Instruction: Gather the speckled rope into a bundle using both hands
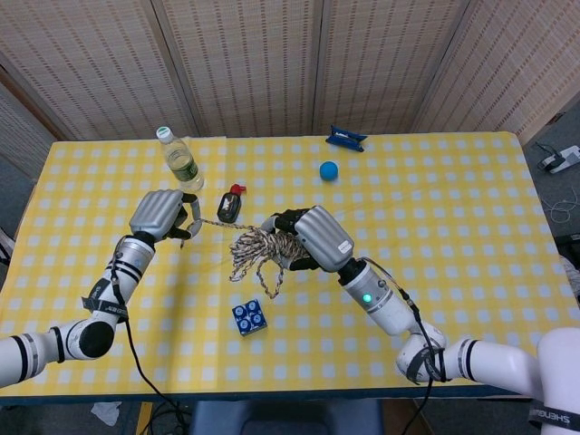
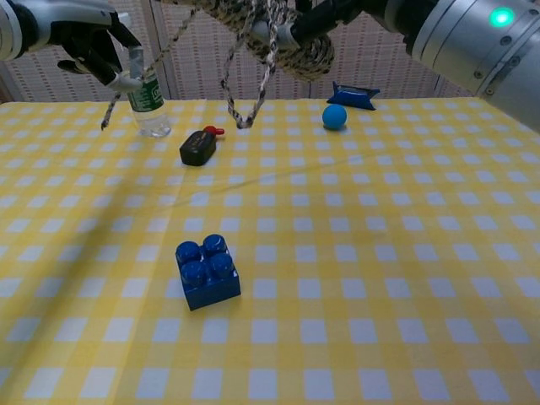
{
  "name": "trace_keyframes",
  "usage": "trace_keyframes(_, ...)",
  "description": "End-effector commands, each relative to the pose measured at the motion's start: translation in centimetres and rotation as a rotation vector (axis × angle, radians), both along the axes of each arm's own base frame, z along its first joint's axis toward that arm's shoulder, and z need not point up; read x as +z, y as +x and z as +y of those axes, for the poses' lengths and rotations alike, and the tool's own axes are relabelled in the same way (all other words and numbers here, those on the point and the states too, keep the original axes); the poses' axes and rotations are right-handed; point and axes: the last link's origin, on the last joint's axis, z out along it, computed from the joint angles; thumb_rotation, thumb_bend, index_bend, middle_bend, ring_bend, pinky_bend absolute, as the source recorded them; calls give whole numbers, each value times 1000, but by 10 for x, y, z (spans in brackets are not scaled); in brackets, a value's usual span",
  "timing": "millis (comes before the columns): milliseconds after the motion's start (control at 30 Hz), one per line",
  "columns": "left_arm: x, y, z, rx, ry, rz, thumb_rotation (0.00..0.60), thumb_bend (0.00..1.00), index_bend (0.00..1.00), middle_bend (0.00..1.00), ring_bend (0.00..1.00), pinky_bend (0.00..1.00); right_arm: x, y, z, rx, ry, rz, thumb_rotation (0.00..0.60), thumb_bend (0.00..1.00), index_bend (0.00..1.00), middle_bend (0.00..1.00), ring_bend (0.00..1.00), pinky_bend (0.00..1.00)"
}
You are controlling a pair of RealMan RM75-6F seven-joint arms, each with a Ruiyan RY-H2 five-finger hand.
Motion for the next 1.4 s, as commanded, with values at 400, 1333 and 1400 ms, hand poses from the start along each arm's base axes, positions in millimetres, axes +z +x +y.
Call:
trace_keyframes(400,-3,-44,0,111,-39,79,600,398,715,952,863,905,10,-6,-12,-6,-57,-139,600,599,696,613,595,669)
trace_keyframes(1333,34,-8,-49,-339,203,106,600,398,716,952,860,905,-1,10,-26,-238,-225,-16,600,609,702,617,595,669)
trace_keyframes(1400,37,3,-55,-418,225,83,600,398,718,952,860,905,-4,13,-26,-248,-218,-8,600,609,702,617,596,669)
